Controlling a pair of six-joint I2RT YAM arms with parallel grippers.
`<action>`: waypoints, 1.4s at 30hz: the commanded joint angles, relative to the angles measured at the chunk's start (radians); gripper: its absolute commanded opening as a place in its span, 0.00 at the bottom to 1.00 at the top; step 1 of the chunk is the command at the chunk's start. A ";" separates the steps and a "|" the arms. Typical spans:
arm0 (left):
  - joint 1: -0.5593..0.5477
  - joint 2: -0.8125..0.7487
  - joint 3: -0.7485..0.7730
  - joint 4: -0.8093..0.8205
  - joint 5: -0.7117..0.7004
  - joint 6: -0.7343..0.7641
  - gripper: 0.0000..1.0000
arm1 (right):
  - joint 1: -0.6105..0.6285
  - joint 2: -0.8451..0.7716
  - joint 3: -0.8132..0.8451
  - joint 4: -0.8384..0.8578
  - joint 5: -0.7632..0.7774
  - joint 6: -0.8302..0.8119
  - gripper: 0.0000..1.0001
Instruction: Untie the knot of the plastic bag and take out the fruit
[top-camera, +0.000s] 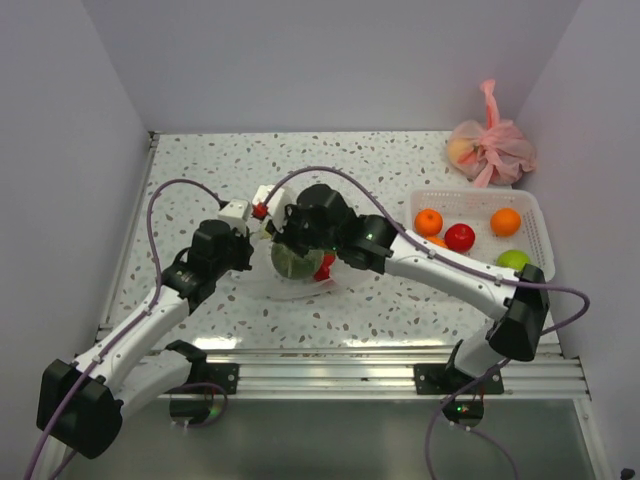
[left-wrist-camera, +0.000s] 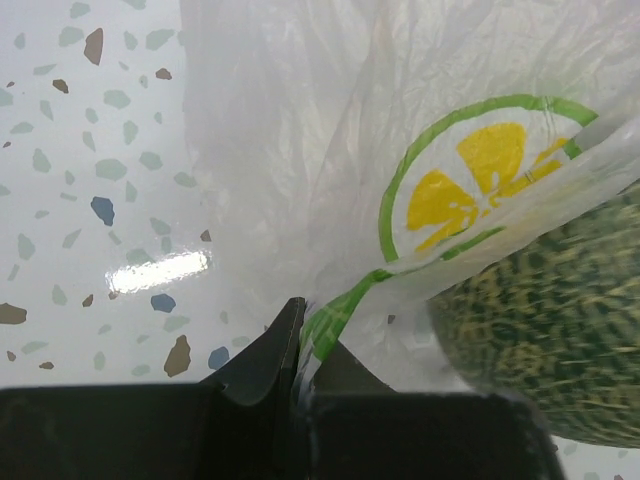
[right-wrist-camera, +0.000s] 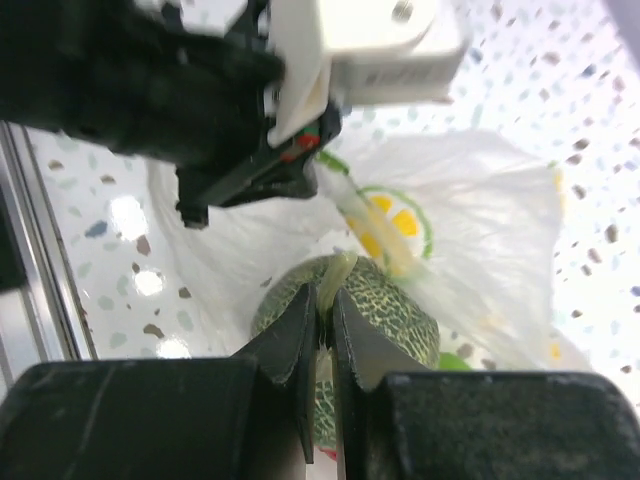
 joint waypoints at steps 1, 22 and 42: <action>-0.002 -0.012 0.011 0.029 0.001 0.003 0.00 | -0.003 -0.085 0.108 -0.041 -0.013 -0.013 0.00; -0.002 -0.006 0.014 0.023 -0.007 0.001 0.00 | -0.199 -0.409 0.122 0.107 0.208 0.078 0.00; -0.002 -0.011 0.012 0.024 0.006 0.003 0.00 | -0.959 -0.496 -0.381 0.314 0.575 0.300 0.00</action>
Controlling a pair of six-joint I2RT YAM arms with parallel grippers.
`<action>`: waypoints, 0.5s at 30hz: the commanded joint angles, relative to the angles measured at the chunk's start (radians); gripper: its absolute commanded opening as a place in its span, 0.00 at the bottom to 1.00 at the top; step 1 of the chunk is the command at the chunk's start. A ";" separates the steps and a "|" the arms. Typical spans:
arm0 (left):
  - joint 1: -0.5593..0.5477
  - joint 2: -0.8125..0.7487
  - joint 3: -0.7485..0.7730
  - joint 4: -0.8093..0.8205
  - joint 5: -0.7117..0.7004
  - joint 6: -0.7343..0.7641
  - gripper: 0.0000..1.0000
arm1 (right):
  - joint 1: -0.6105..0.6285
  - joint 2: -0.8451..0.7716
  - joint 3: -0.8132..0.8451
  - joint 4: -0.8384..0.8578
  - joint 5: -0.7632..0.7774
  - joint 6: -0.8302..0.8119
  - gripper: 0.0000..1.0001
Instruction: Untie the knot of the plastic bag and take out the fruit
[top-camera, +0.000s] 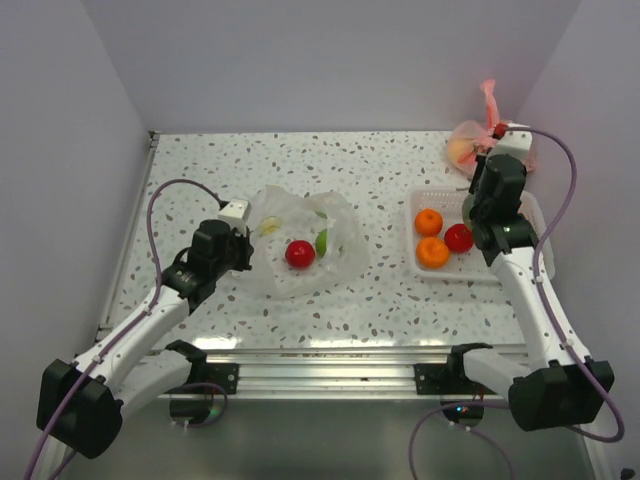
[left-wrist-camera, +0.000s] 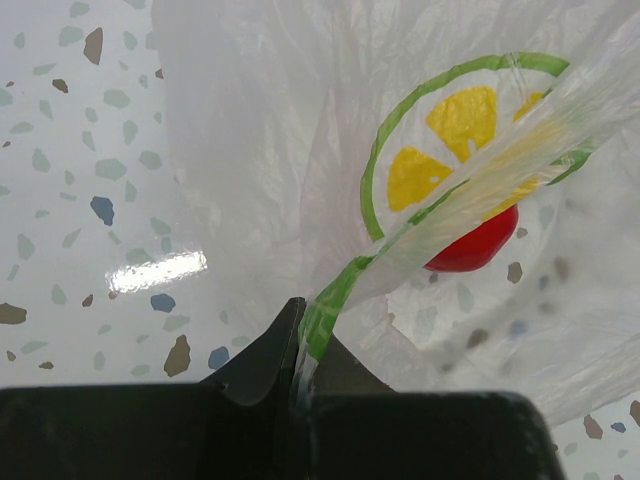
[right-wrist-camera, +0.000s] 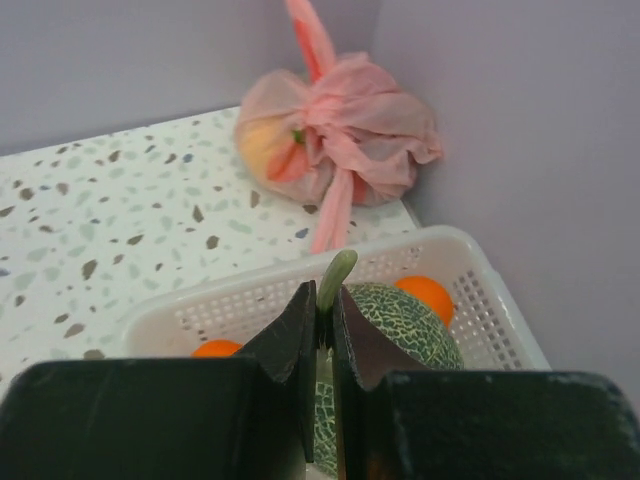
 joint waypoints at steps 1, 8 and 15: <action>-0.002 -0.011 0.012 0.025 0.007 0.003 0.00 | -0.108 0.020 -0.035 0.158 0.029 0.086 0.00; -0.002 -0.002 0.018 0.026 0.008 0.004 0.00 | -0.197 0.117 -0.048 0.151 -0.038 0.154 0.05; -0.004 -0.008 0.015 0.028 0.007 0.006 0.00 | -0.197 0.141 -0.011 0.073 -0.090 0.191 0.46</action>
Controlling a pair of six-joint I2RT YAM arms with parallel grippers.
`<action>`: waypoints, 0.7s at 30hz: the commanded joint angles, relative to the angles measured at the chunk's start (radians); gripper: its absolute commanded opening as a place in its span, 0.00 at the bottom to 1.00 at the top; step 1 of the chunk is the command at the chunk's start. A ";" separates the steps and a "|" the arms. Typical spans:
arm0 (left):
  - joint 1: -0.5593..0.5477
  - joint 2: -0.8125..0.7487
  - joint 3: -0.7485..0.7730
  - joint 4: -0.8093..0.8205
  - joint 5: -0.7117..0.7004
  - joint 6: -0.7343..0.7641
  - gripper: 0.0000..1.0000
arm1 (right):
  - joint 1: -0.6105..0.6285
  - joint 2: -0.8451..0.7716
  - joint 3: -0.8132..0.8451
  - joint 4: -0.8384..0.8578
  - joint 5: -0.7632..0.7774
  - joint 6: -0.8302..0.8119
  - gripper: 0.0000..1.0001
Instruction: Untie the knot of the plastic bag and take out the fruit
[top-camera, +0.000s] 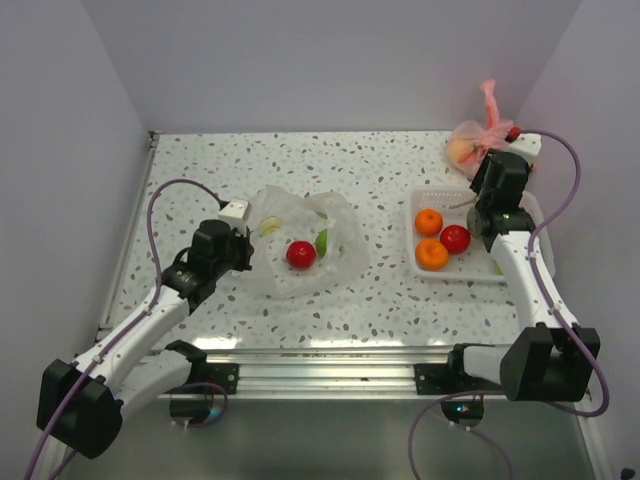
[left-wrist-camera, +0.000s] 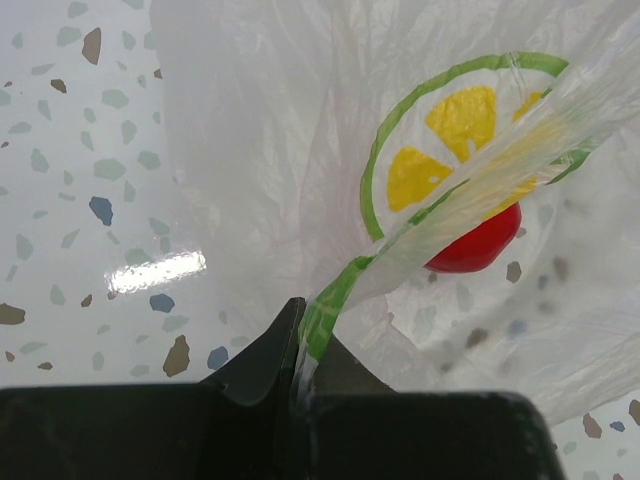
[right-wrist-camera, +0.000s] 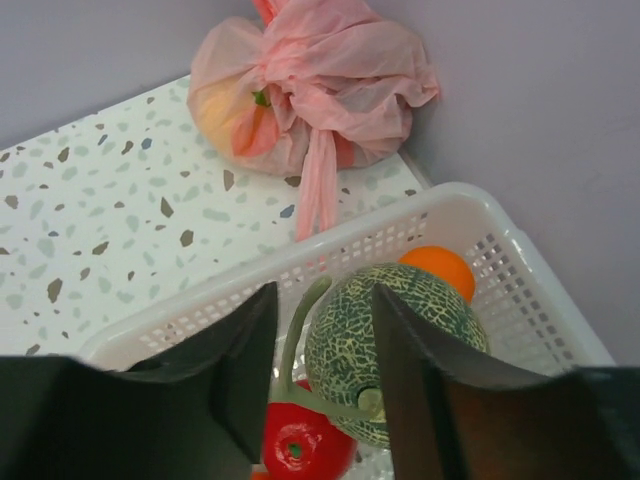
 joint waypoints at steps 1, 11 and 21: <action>-0.002 -0.008 0.015 0.027 0.004 0.005 0.00 | 0.000 -0.004 0.047 -0.010 -0.035 0.033 0.52; -0.002 -0.005 0.015 0.027 0.004 0.004 0.00 | 0.075 -0.049 0.183 -0.212 -0.309 -0.018 0.99; -0.002 0.006 0.015 0.029 0.003 0.005 0.00 | 0.526 -0.034 0.334 -0.298 -0.395 -0.185 0.99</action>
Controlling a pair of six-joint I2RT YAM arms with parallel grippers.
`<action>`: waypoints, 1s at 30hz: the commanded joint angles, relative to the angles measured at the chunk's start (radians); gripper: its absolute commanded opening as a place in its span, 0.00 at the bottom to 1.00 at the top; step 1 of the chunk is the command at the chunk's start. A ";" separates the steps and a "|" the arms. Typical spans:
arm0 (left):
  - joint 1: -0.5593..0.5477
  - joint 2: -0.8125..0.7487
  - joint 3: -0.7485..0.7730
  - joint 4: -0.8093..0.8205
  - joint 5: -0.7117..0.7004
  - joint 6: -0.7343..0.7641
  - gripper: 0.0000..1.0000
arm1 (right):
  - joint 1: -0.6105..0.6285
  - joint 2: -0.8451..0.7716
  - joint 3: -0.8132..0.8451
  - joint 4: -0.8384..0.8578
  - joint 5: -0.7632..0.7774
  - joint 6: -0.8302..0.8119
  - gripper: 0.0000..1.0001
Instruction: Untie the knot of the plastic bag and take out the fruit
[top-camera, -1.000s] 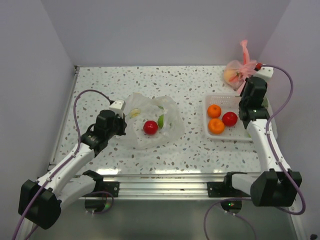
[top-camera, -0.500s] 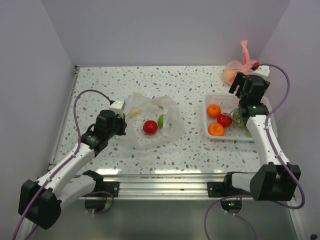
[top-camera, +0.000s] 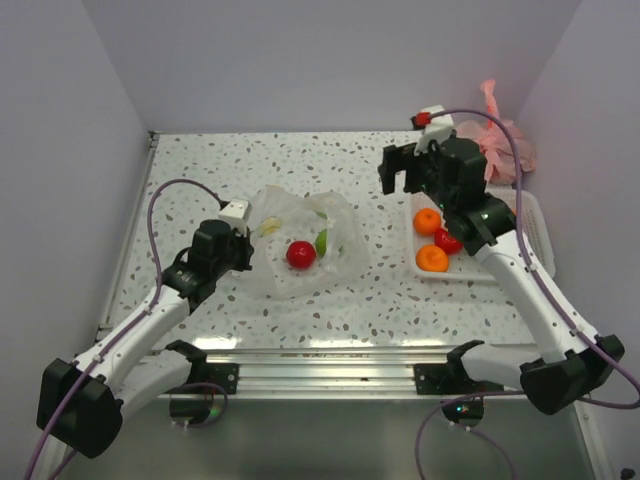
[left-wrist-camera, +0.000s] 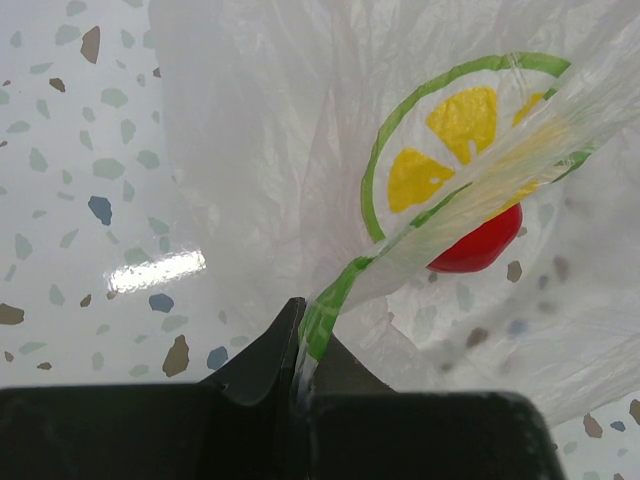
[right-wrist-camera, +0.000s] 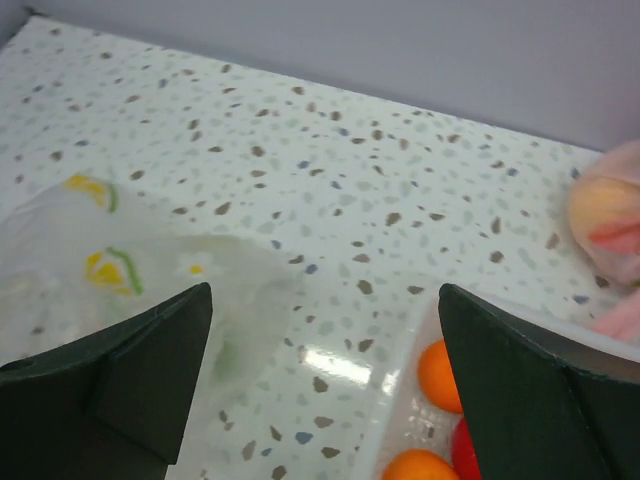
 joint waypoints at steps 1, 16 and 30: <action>-0.001 0.003 0.015 0.029 0.001 0.005 0.00 | 0.146 0.005 0.063 -0.049 -0.044 -0.076 0.99; -0.001 0.008 0.015 0.026 0.006 0.005 0.00 | 0.645 0.263 0.014 0.069 0.019 0.019 0.96; -0.001 -0.002 0.015 0.028 0.010 0.007 0.00 | 0.644 0.482 -0.121 0.320 0.267 0.102 0.97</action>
